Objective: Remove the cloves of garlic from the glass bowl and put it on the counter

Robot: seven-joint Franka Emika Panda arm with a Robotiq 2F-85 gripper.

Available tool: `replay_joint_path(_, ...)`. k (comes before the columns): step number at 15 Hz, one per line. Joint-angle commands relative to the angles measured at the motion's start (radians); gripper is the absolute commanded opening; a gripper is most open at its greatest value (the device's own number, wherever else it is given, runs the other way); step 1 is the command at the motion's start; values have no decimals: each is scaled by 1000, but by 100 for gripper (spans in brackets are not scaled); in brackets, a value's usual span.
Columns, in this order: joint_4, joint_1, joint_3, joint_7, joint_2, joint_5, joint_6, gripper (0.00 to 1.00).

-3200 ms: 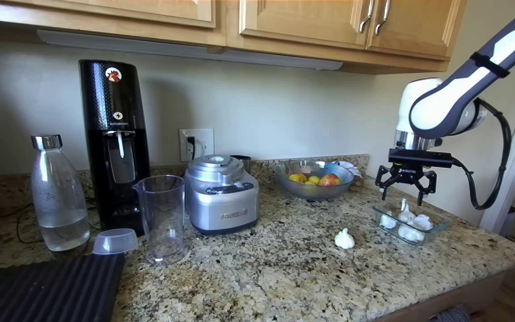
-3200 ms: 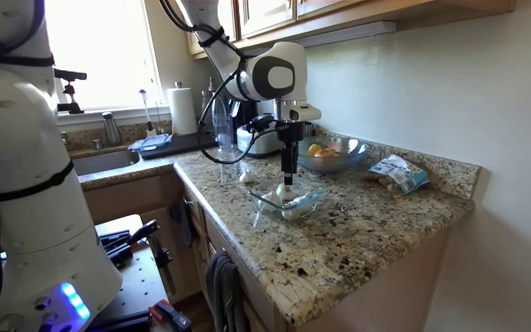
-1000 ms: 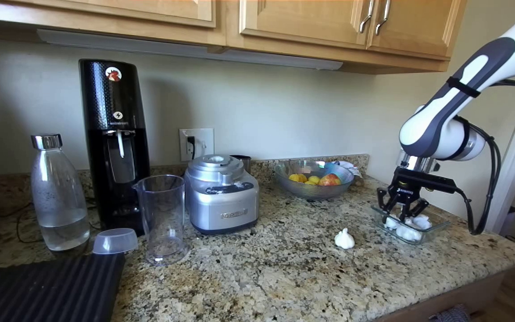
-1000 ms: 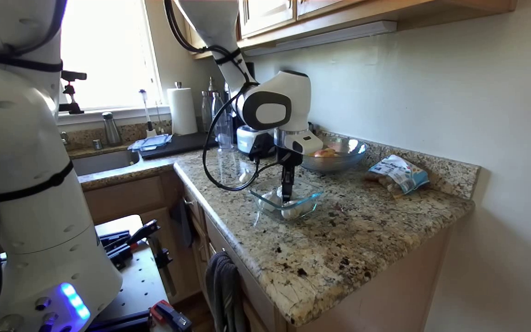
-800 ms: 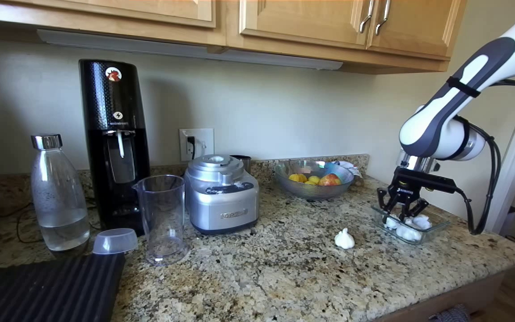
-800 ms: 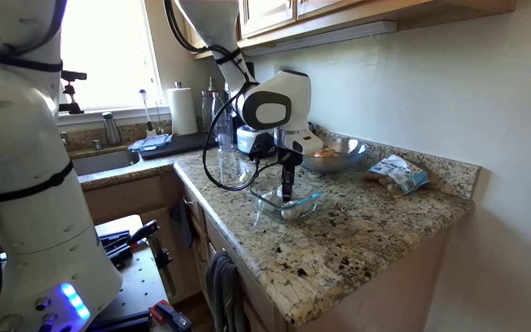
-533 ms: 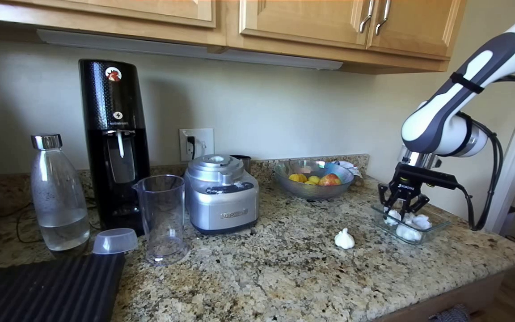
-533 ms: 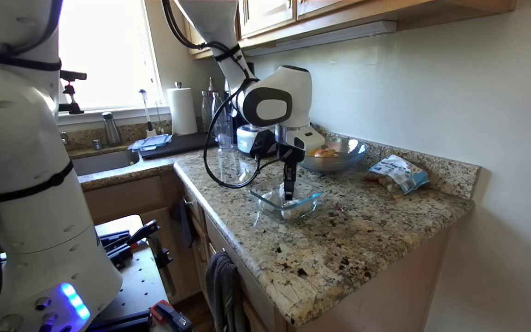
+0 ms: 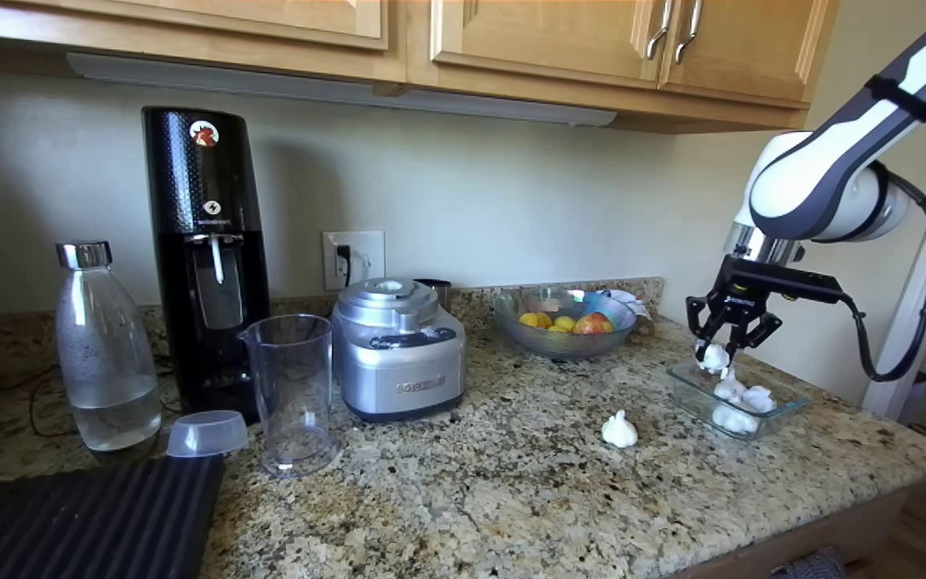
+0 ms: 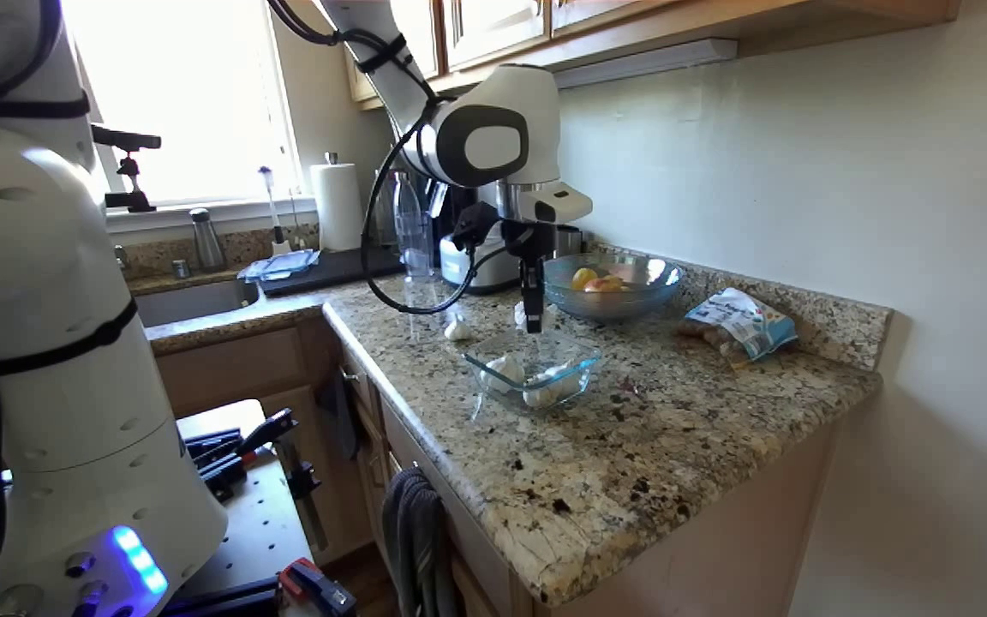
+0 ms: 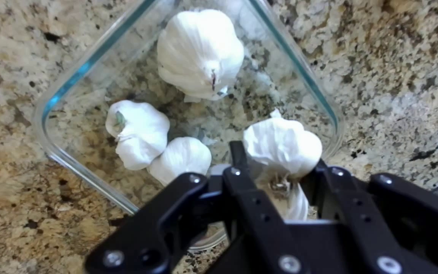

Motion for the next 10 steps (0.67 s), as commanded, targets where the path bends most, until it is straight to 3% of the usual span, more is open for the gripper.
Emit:
replay_joint_path(1,-52,29,29,77,-112,-66,-68,14)
replay_joint_path(5,-22,62,106,74,-96,-55,-81,14)
replay_joint_path(10,20,107,164,77,2,-58,-16,14)
